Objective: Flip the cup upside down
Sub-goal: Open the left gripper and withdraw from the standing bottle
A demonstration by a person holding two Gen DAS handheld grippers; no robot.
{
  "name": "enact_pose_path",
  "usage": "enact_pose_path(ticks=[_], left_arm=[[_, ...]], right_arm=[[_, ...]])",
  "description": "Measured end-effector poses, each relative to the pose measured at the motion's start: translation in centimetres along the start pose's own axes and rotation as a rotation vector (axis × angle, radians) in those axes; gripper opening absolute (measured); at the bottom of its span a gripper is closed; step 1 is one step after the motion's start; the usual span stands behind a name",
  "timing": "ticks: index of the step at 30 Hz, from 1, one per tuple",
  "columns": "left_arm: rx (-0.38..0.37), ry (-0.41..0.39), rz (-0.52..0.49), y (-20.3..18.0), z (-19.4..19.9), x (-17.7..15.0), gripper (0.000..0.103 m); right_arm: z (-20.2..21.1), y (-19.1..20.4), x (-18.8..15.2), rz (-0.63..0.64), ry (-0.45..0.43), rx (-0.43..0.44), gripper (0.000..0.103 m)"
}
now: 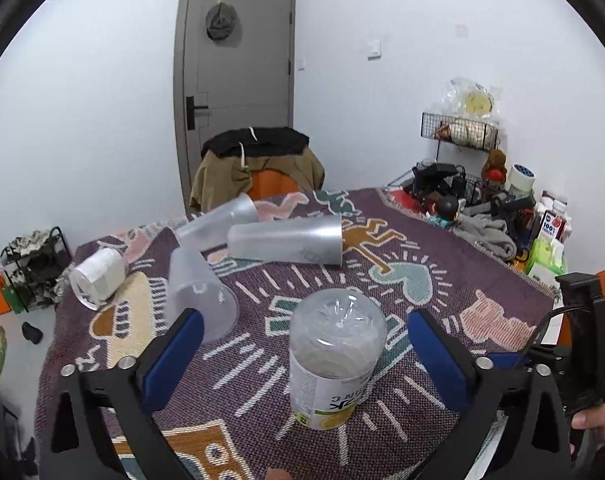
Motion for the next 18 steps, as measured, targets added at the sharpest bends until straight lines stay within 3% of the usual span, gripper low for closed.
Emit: enact_pose_path(ticks=[18], left_arm=[[0.060, -0.100, 0.074, 1.8, 6.5, -1.8, 0.103]], right_arm=[[2.9, 2.7, 1.8, 0.099, -0.096, -0.032, 0.094]])
Point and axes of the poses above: each gripper's, at about its wrist camera, not at the fingertips, and z roughly against the way its jaws point, y to its left, x to its top, the point moved 6 cm from there along -z, roughly the way its jaws point, and after that the axes turned 3 degrees about -z, right-handed, at the moved point
